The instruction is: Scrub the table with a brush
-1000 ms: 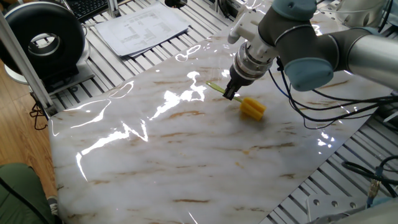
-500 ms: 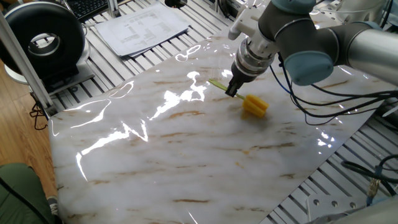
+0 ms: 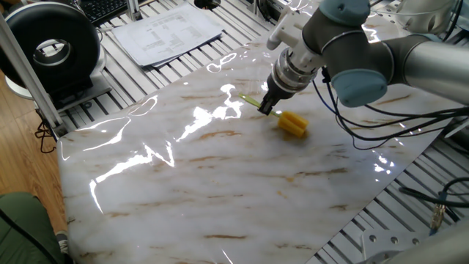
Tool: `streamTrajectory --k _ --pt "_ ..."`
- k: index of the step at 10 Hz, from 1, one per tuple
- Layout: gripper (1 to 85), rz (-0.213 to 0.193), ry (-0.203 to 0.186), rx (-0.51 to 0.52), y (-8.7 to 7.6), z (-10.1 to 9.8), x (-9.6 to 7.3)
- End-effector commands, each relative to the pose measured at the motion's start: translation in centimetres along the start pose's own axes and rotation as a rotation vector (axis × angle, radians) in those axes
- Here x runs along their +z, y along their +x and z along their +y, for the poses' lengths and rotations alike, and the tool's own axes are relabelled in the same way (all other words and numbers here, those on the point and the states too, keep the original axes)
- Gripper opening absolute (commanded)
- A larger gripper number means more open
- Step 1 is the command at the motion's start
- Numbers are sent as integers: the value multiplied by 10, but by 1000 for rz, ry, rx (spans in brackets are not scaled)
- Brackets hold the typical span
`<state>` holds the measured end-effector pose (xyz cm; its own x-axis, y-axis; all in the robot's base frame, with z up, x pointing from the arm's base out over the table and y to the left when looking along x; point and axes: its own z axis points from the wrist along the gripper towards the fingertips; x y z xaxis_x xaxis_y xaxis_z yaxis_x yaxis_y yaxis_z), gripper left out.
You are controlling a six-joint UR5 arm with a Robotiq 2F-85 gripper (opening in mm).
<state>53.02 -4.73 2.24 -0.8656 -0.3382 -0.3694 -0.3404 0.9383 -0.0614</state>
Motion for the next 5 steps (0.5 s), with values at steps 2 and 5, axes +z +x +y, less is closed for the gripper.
streamTrajectory --k 2,5 --pt "10 -16 -70 92 -6 20 -2" --pt "10 -11 -47 135 -12 36 -8"
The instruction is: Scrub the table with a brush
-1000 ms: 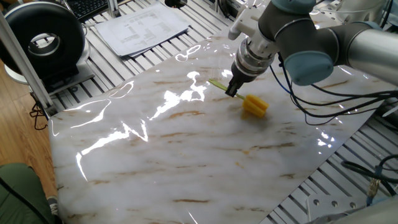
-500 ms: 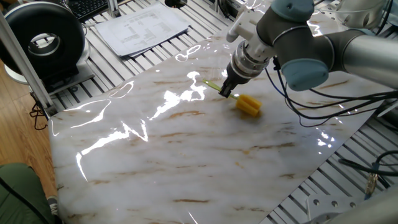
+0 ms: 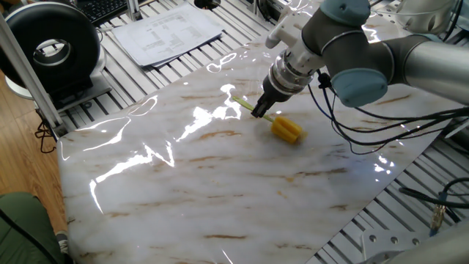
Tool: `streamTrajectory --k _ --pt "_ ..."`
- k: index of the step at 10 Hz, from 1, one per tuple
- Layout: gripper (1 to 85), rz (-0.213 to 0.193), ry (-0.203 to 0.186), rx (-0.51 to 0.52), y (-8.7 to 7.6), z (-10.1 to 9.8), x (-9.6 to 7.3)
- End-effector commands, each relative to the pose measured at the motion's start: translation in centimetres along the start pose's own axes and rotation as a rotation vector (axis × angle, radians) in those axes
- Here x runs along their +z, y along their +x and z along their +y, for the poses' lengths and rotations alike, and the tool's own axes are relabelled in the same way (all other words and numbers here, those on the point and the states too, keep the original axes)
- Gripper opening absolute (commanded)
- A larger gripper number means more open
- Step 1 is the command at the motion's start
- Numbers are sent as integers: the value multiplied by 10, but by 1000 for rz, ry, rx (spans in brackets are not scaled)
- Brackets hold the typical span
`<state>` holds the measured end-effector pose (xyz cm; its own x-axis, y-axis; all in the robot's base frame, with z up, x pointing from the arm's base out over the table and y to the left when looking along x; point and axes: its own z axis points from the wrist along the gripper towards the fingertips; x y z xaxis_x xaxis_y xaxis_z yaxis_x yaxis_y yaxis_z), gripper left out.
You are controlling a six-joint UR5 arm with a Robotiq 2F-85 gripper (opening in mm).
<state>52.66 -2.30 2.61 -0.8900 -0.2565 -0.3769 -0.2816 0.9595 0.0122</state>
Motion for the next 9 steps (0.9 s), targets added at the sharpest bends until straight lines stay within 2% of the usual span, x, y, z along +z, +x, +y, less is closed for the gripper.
streamTrajectory --k 1,4,7,9 --pt "10 -10 7 67 -7 21 -4" --pt "10 -18 18 96 -10 38 2" --pt "10 -16 24 153 -13 63 -1" --pt "10 -9 47 168 -15 67 -2"
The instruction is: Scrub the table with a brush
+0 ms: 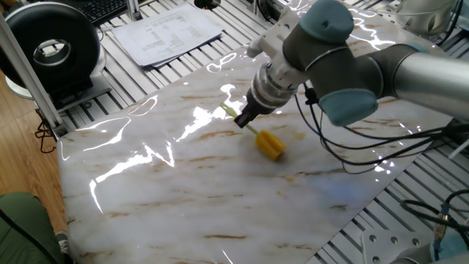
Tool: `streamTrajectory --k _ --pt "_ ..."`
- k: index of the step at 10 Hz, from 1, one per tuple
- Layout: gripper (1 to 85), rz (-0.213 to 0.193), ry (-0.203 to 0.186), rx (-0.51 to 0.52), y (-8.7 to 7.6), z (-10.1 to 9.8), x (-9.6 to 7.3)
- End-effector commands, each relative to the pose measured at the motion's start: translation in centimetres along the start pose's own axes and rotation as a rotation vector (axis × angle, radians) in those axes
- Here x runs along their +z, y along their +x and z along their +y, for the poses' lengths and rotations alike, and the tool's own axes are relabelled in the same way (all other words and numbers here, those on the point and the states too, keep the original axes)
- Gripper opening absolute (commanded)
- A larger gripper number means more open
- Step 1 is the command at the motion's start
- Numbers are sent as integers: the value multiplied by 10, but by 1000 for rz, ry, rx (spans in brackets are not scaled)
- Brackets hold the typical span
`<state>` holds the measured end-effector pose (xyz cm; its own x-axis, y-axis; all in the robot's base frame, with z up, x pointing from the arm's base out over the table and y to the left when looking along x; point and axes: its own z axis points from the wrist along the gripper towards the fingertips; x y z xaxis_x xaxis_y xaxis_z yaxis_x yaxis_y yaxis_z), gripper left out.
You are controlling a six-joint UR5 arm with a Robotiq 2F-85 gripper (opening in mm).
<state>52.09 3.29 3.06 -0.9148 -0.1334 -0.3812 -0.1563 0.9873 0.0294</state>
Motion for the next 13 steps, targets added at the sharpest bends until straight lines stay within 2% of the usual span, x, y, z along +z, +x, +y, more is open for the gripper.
streamTrajectory --k 1,2,4,5,7,9,11,13 --pt "10 20 59 -16 -3 -9 -7" --pt "10 42 58 -50 -2 -23 -14" --pt "10 100 94 -134 5 -61 -32" --pt "10 111 92 -172 10 -78 -39" --pt "10 112 71 -211 23 -99 -47" --pt "10 100 29 -174 45 -90 -48" --pt "10 106 -8 -123 56 -77 -49" --pt "10 134 -54 -16 62 -52 -51"
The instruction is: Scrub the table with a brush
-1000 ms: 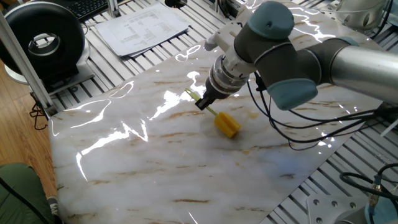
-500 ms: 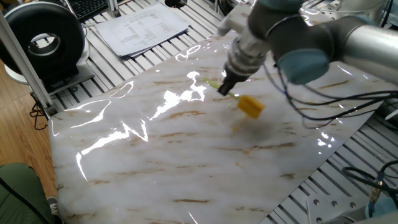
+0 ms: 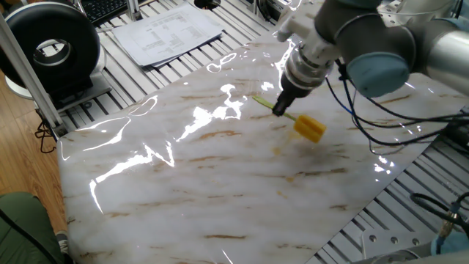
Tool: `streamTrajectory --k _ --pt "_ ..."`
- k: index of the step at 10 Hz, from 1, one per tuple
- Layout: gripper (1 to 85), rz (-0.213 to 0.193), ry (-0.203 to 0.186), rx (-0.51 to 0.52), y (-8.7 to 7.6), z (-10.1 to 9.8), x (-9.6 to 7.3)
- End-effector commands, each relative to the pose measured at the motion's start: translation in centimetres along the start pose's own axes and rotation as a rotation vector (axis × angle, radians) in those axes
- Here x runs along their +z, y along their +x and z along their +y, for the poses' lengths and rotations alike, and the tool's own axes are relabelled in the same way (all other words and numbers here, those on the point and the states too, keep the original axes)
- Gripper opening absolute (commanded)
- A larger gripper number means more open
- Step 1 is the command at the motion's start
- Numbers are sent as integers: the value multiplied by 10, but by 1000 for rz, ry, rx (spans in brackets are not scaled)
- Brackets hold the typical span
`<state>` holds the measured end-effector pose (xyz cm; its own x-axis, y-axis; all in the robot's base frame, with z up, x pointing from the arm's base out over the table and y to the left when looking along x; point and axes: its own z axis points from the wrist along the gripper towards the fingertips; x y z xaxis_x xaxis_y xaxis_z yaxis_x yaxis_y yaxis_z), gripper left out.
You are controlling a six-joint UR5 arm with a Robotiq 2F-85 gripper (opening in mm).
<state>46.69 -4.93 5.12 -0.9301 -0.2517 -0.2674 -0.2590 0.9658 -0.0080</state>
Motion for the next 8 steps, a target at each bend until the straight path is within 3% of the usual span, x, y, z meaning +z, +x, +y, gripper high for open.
streamTrajectory --k 1,4,7,8 --pt "10 12 -66 133 4 35 -4" --pt "10 19 -44 219 -10 74 -2" --pt "10 -11 14 178 -18 63 0" --pt "10 3 31 131 -14 59 0"
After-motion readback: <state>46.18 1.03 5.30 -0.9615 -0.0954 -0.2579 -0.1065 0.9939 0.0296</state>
